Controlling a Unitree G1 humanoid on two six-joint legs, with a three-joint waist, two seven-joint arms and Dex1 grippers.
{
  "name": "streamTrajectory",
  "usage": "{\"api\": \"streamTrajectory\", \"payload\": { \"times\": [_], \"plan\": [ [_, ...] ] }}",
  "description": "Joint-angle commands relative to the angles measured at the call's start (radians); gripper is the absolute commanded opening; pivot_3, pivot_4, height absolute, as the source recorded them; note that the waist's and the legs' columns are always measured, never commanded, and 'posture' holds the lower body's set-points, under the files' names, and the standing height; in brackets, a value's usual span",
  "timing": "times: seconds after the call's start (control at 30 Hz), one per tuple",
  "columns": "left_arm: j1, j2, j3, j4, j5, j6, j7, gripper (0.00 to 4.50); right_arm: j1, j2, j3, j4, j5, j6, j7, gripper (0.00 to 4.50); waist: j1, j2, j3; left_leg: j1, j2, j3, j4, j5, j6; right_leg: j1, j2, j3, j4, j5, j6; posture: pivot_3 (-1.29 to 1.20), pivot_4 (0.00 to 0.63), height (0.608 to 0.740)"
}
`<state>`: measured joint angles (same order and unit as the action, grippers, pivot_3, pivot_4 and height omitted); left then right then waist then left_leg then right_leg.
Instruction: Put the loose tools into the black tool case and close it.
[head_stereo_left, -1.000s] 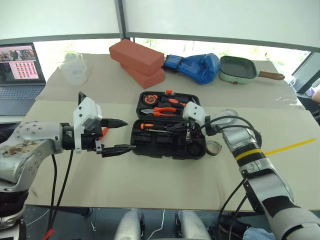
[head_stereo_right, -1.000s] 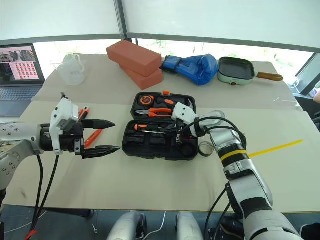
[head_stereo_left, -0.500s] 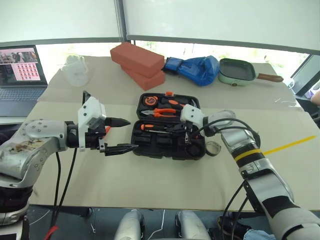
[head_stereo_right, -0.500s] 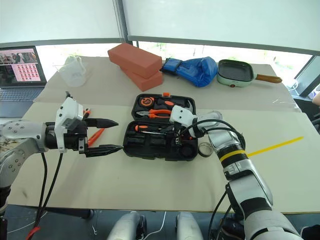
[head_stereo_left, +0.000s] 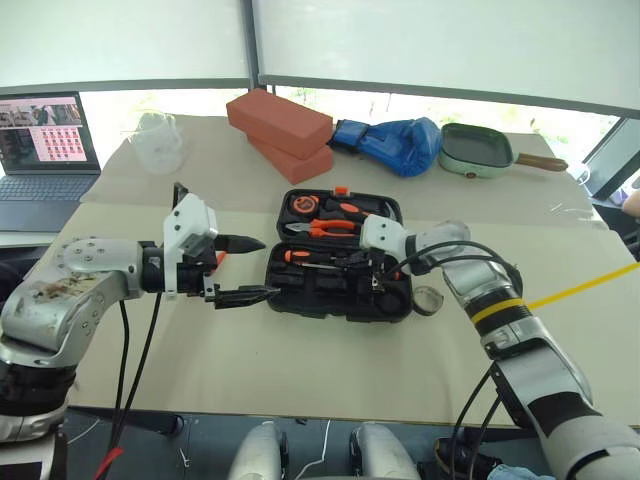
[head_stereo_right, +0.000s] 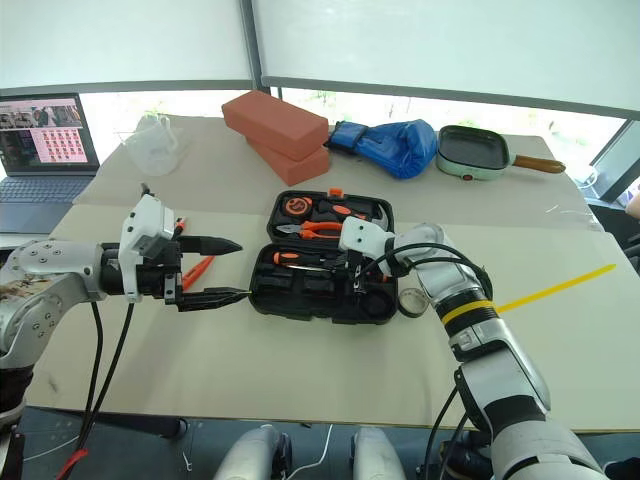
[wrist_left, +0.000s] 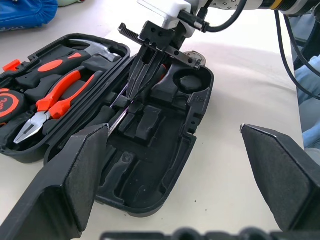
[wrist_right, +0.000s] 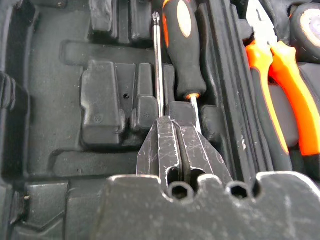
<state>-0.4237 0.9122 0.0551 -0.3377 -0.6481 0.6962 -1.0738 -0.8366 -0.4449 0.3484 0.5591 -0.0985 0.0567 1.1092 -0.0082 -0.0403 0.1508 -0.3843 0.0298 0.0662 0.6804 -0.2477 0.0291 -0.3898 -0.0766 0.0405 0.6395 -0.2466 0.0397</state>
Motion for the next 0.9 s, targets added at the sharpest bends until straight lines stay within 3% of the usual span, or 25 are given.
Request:
{"api": "streamTrajectory", "payload": {
  "times": [0.03, 0.3, 0.43, 0.53, 0.63, 0.9],
  "plan": [
    [-0.016, 0.000, 0.011, -0.010, 0.004, -0.023, -0.009, 4.50, 0.062, -0.017, 0.051, 0.076, -0.070, 0.049, -0.011, 0.02, 0.000, 0.000, 0.000, 0.000, 0.000, 0.000, 0.000, 0.000, 0.000, 0.000, 0.000, 0.000, 0.000, 0.000, 0.000, 0.00, 0.150, 0.738],
    [-0.016, -0.007, 0.009, -0.002, 0.017, -0.027, -0.016, 4.50, 0.081, -0.017, -0.030, -0.032, 0.029, 0.098, 0.014, 0.02, 0.002, 0.000, 0.000, 0.000, 0.000, 0.000, 0.000, 0.000, 0.000, 0.000, 0.000, 0.000, -0.001, 0.000, 0.000, 0.00, 0.150, 0.738],
    [0.000, -0.011, 0.018, -0.007, 0.020, -0.023, -0.007, 4.50, 0.097, -0.020, -0.192, -0.314, 0.247, 0.282, 0.044, 0.02, 0.004, 0.000, 0.000, -0.007, 0.000, -0.001, -0.001, 0.000, 0.000, -0.007, 0.000, -0.001, -0.001, 0.000, 0.000, 0.00, 0.150, 0.738],
    [0.021, -0.015, 0.048, -0.014, 0.007, -0.003, 0.022, 4.50, 0.123, -0.074, -0.326, -0.544, 0.421, 0.493, 0.037, 0.02, 0.001, 0.004, 0.003, -0.025, 0.000, -0.001, 0.000, 0.001, -0.001, -0.027, 0.000, 0.001, 0.003, 0.000, 0.000, 0.00, 0.150, 0.738],
    [0.088, -0.002, 0.109, -0.041, -0.005, 0.020, 0.058, 4.50, 0.195, -0.169, -0.431, -0.748, 0.568, 0.620, 0.057, 0.83, 0.002, 0.006, 0.005, -0.037, 0.000, -0.002, 0.000, 0.002, -0.002, -0.038, 0.000, -0.001, 0.008, 0.001, 0.000, 0.00, 0.150, 0.738],
    [0.494, -0.004, 0.481, -0.175, -0.032, 0.108, 0.141, 4.50, 0.347, -0.350, -0.552, -0.998, 0.797, 0.730, 0.097, 3.53, -0.014, 0.006, 0.005, -0.037, 0.002, -0.002, -0.003, 0.000, 0.000, -0.036, -0.001, -0.002, -0.001, 0.001, 0.000, 0.00, 0.150, 0.738]
  ]
}}
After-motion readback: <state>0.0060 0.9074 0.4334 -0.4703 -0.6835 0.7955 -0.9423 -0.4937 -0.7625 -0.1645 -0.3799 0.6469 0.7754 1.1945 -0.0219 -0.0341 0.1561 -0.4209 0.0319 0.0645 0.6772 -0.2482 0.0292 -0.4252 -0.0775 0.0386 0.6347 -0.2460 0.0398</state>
